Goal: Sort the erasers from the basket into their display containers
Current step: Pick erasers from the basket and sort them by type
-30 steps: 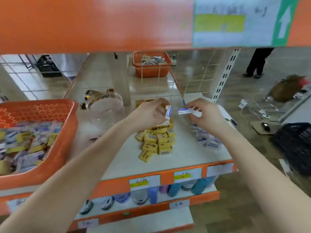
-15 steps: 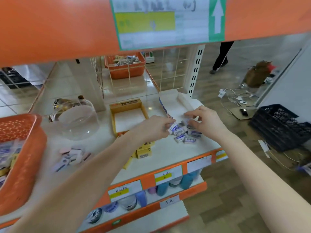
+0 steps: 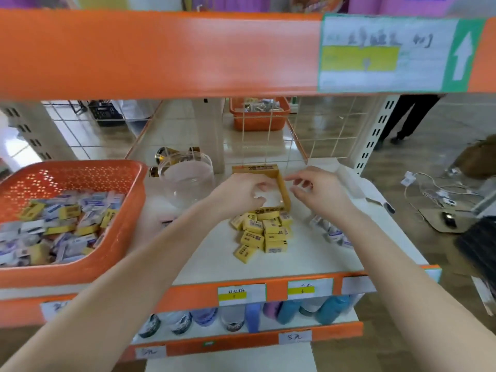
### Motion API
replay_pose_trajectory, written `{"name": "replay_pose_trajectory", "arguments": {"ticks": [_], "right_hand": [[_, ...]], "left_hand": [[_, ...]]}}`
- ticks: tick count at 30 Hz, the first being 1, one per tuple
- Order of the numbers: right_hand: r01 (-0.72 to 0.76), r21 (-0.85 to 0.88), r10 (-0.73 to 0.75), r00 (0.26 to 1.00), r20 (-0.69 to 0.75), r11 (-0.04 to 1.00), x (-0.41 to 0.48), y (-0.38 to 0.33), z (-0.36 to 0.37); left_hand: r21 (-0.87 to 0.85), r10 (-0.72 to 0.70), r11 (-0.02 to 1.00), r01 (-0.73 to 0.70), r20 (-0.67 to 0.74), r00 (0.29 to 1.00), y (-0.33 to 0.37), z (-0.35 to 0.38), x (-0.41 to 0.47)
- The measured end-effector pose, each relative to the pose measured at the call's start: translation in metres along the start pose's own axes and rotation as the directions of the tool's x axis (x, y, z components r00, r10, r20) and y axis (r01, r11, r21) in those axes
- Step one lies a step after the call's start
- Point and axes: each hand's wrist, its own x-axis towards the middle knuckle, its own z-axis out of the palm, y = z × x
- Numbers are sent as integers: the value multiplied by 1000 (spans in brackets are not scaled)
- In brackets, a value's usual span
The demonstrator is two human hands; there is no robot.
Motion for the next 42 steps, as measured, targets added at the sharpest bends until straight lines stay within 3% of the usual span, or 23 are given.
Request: {"name": "replay_pose_trajectory", "arguments": {"ticks": [10,14,17,19,28,36,39,42], "right_hand": [[209,107,-220,970,103,972,33,-88,51],[292,172,-314,942,117,941,41,-126,79],[320,235,-365,913,180,918,43,-158,96],[378,253,-425,889,167,891,45,-179,105],[482,296,-540,828,155,825,55,-241,138],[515,243,-570,747,342,822,67,-273,149],[573,189,-587,663,465,797,71,-285,154],[614,135,-560,577,595,777,74,-292,165]], "left_hand": [[23,-181,981,193,-252,951,-56,-47,-80],[-9,-296,950,313,-348,889,-75,-61,-122],[-84,-356,928,364,-492,795,-93,-73,-153],[-92,-410,900,427,-514,754,-110,-80,-174],[-126,-549,809,574,-510,662,-157,-106,-236],[-62,-544,810,584,-450,708,-173,-121,-236],[1,-579,787,617,-341,740,-183,-129,-234],[107,-636,757,645,-110,764,-192,-136,-231]]}}
